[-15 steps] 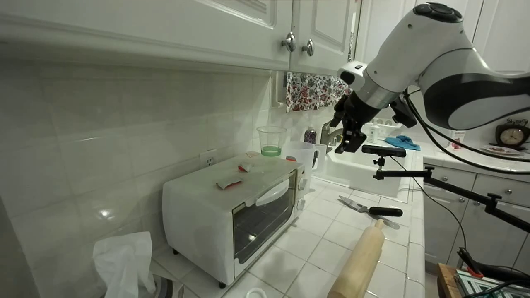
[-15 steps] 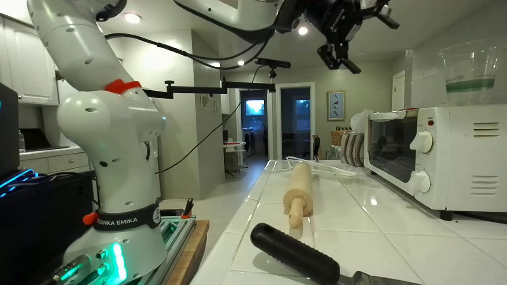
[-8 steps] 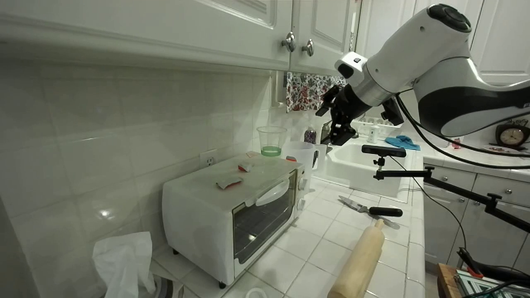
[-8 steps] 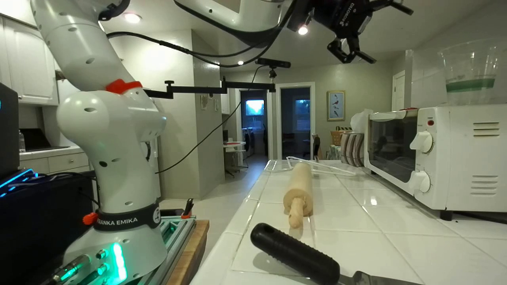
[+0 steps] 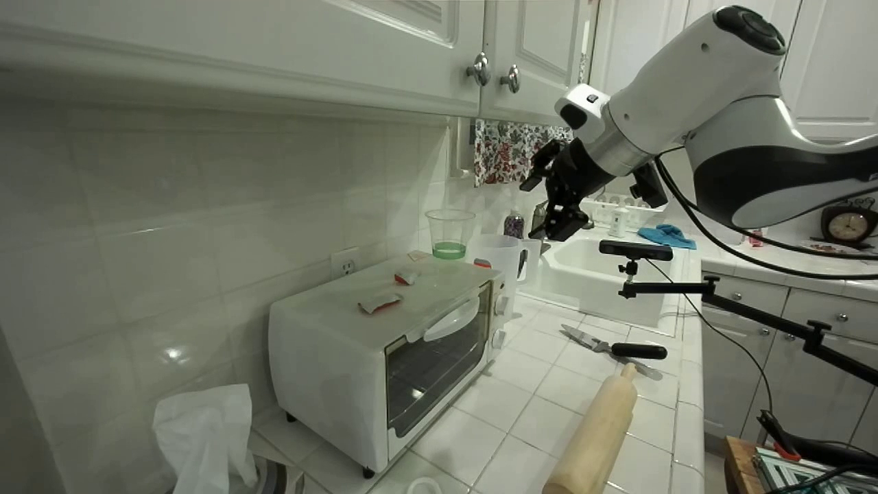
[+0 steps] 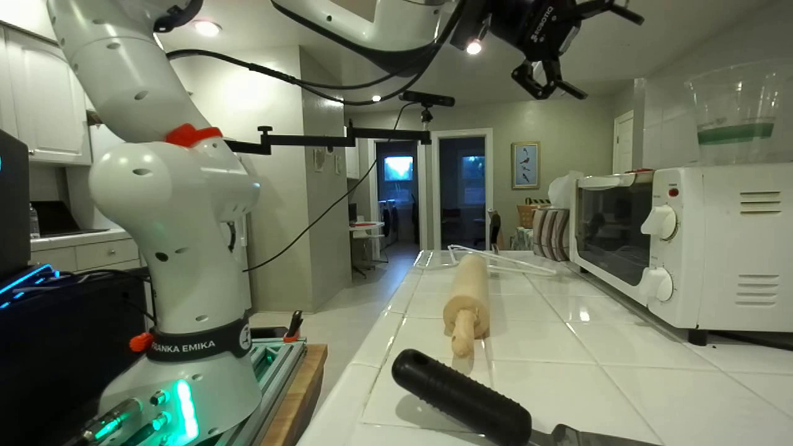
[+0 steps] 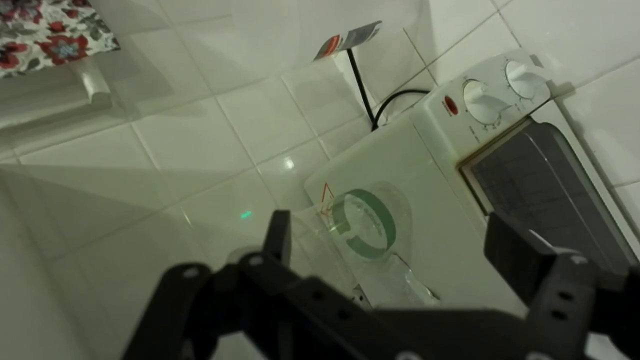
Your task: Remove the clear cup from the top of the oven.
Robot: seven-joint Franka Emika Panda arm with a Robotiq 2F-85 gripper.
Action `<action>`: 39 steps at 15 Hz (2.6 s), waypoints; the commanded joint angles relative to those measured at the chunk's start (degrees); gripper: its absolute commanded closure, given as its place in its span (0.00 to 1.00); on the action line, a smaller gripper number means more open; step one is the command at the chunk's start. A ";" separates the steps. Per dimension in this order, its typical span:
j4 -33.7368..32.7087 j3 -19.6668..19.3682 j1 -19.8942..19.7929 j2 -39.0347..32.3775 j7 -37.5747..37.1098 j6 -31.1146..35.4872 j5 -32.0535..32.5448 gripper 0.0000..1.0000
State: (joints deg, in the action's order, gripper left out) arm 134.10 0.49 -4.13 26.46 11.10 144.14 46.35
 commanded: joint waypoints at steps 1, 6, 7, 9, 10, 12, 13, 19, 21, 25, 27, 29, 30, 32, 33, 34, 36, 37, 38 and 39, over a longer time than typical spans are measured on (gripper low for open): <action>1.01 0.14 1.41 -0.46 2.31 3.39 3.49 0.00; 1.68 -0.22 2.68 -1.70 4.61 8.57 7.79 0.00; 1.87 -0.48 2.63 -1.89 5.45 9.20 8.94 0.00; 2.27 -1.16 2.46 -2.18 6.50 10.56 11.18 0.00; 2.45 -1.46 2.32 -2.34 6.90 11.19 12.38 0.00; 2.76 -2.05 1.91 -2.70 7.45 12.18 15.44 0.00; 2.85 -2.38 1.66 -2.91 6.94 12.83 17.07 0.00; 1.28 -2.02 -2.56 -4.74 2.74 15.59 32.66 0.00; 0.66 -1.96 -3.58 -5.45 0.58 16.61 36.79 0.00; -2.43 -1.67 -4.76 -7.55 -7.14 17.52 45.38 0.00; -4.50 -1.80 -4.60 -8.92 -11.14 17.07 49.03 0.00; -6.59 -1.95 -4.25 -10.63 -14.75 16.88 51.50 0.00; -7.38 -2.02 -4.10 -11.40 -16.18 16.92 52.21 0.00; -8.64 -2.06 -3.91 -12.97 -18.71 17.05 53.25 0.00; -9.16 -2.09 -3.84 -13.76 -19.83 17.26 53.50 0.00; -9.53 -2.17 -3.79 -14.51 -20.73 17.63 53.31 0.00; -10.40 -2.19 -3.70 -15.84 -22.09 18.33 53.07 0.00; -10.78 -2.16 -3.73 -16.34 -22.79 18.80 53.39 0.01; -11.21 -2.13 -3.75 -16.88 -23.55 19.30 53.67 0.11; -11.59 -2.19 -3.79 -17.28 -24.10 20.11 53.99 0.14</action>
State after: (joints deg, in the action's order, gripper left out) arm 125.41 -1.32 -8.00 11.72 -9.81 161.85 97.80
